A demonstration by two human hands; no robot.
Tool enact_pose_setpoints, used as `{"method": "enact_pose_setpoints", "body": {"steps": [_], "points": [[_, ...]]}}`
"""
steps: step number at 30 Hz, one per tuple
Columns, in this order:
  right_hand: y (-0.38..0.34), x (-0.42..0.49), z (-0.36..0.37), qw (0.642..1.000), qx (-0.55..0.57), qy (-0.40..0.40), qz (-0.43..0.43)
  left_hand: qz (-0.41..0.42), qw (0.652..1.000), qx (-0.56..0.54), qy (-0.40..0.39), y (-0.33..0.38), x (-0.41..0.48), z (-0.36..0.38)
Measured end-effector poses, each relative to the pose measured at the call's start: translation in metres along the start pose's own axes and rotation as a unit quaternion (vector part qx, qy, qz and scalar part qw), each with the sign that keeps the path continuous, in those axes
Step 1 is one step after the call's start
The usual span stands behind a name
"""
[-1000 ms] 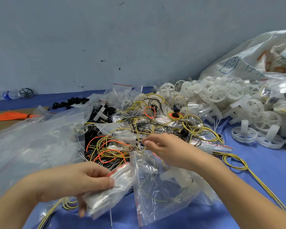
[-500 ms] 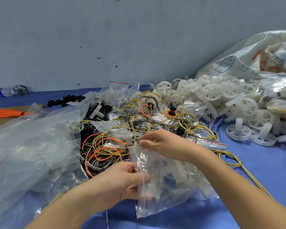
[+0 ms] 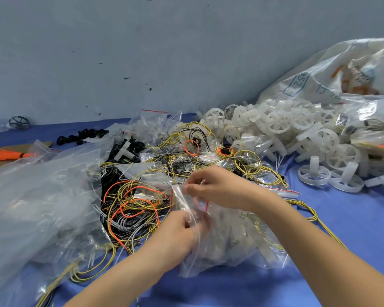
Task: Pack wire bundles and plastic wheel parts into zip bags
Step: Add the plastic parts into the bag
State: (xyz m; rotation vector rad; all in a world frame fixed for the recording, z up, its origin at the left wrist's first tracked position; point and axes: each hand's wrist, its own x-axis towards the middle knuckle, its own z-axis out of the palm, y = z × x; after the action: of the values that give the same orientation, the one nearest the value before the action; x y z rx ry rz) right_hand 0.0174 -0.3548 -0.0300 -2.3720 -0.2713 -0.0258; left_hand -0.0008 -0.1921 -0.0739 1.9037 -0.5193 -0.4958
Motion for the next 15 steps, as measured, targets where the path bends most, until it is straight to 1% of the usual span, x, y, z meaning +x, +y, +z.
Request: {"method": "enact_pose_setpoints", "body": {"steps": [1, 3, 4, 5, 6, 7, 8, 9, 10, 11, 12, 14, 15], "points": [[0.000, 0.000, -0.004, 1.000, 0.016, 0.024, -0.006, -0.002, 1.000, -0.003, 0.001, 0.003, 0.001, -0.002], [-0.002, -0.002, -0.014, 0.995, 0.054, 0.077, -0.016, -0.002, 0.996, -0.089, -0.009, 0.013, 0.002, -0.014], [-0.003, -0.002, -0.019, 0.991, 0.077, 0.107, -0.022, 0.011, 0.992, -0.124, -0.018, 0.019, 0.000, -0.022], [-0.004, -0.003, -0.025, 0.984, 0.102, 0.142, -0.029, 0.040, 0.991, -0.125, -0.032, 0.023, -0.002, -0.032], [-0.005, -0.003, -0.031, 0.974, 0.130, 0.180, -0.037, 0.078, 0.994, -0.075, -0.036, 0.026, -0.005, -0.042], [-0.007, -0.004, -0.036, 0.963, 0.156, 0.217, -0.045, 0.126, 0.991, 0.018, -0.028, 0.027, -0.007, -0.050], [-0.010, -0.005, -0.041, 0.951, 0.179, 0.246, -0.054, 0.169, 0.977, 0.133, 0.003, 0.026, -0.009, -0.058], [-0.013, -0.005, -0.043, 0.941, 0.198, 0.266, -0.062, 0.205, 0.949, 0.233, 0.059, 0.025, -0.008, -0.064], [-0.017, -0.006, -0.045, 0.934, 0.213, 0.280, -0.069, 0.230, 0.923, 0.286, 0.117, 0.027, -0.008, -0.068], [-0.021, -0.006, -0.045, 0.928, 0.223, 0.291, -0.073, 0.245, 0.908, 0.301, 0.160, 0.031, -0.007, -0.072], [-0.026, -0.007, -0.045, 0.922, 0.231, 0.301, -0.077, 0.250, 0.901, 0.299, 0.190, 0.036, -0.006, -0.077], [-0.036, -0.010, -0.049, 0.906, 0.255, 0.325, -0.092, 0.259, 0.894, 0.291, 0.223, 0.052, -0.009, -0.091], [-0.040, -0.011, -0.052, 0.894, 0.277, 0.336, -0.102, 0.285, 0.873, 0.305, 0.254, 0.061, -0.012, -0.099]]}}
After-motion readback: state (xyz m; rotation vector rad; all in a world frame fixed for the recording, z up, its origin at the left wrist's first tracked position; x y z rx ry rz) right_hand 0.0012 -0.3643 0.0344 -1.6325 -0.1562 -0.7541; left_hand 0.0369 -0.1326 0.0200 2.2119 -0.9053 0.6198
